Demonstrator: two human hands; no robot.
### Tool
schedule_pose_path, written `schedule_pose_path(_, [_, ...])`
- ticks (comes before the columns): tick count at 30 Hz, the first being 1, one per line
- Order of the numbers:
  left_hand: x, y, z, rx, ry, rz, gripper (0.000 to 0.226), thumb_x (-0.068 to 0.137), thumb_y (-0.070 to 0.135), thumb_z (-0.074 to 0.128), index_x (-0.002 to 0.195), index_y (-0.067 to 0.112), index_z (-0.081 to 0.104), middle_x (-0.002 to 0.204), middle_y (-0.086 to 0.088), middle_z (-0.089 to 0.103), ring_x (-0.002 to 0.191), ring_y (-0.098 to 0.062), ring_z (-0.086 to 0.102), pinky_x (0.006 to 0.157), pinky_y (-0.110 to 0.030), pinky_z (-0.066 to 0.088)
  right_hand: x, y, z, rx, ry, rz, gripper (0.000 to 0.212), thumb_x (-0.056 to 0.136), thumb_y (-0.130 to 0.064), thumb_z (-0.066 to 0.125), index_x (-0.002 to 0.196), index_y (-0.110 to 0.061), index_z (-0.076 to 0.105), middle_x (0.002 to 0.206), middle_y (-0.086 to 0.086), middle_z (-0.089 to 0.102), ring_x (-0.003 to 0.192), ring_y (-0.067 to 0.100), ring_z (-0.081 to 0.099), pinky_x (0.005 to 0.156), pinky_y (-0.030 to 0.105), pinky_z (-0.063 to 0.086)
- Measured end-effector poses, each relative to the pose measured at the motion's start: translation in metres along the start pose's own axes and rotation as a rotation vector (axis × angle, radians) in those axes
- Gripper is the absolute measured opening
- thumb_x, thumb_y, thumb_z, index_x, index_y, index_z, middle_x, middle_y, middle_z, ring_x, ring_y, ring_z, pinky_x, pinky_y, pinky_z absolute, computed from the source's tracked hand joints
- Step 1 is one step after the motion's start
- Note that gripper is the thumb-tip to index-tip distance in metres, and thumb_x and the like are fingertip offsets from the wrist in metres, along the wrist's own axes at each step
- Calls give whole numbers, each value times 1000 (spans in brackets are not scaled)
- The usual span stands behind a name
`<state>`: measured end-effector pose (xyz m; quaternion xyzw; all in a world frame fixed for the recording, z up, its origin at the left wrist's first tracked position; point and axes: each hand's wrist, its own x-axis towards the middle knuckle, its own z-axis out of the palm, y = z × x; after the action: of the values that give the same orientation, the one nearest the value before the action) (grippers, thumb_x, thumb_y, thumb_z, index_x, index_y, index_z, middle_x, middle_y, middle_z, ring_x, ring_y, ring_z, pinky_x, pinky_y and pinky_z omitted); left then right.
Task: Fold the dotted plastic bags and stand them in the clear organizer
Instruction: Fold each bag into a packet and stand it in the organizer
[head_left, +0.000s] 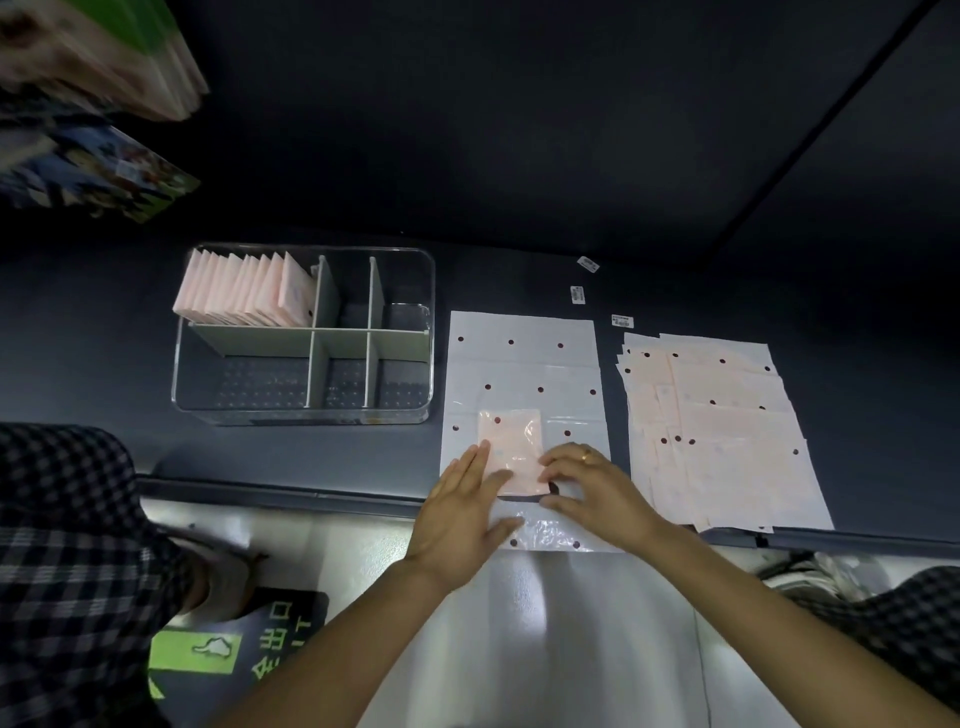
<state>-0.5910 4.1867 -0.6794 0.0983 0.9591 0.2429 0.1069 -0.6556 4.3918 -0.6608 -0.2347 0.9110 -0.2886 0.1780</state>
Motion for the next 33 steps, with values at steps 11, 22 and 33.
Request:
schedule_pose_path(11, [11,0,-19,-77,136,-127,42,88,36,62,127,25,53,136,8,49,125,-10,42,100,-23,31,1,-15,-3,-509,198,-298,18,66,-6,79,81,-12,71,74,2,71,64,20,66,44,28,53])
schedule_pose_path(22, [51,-7,-138,-230,194,-82,7,91,21,59,91,15,62,86,-2,69,82,-25,63,67,-32,47,33,-82,-80,92,407,-42,8,92,-16,58,94,-21,64,87,-18,65,77,4,62,65,12,45])
schedule_pose_path(33, [31,-97,-275,208,-35,123,6,95,33,48,93,28,47,83,10,60,77,-15,52,61,-30,37,127,-217,-71,-57,99,-108,12,89,-27,58,87,-15,60,77,-1,64,73,19,60,65,39,47])
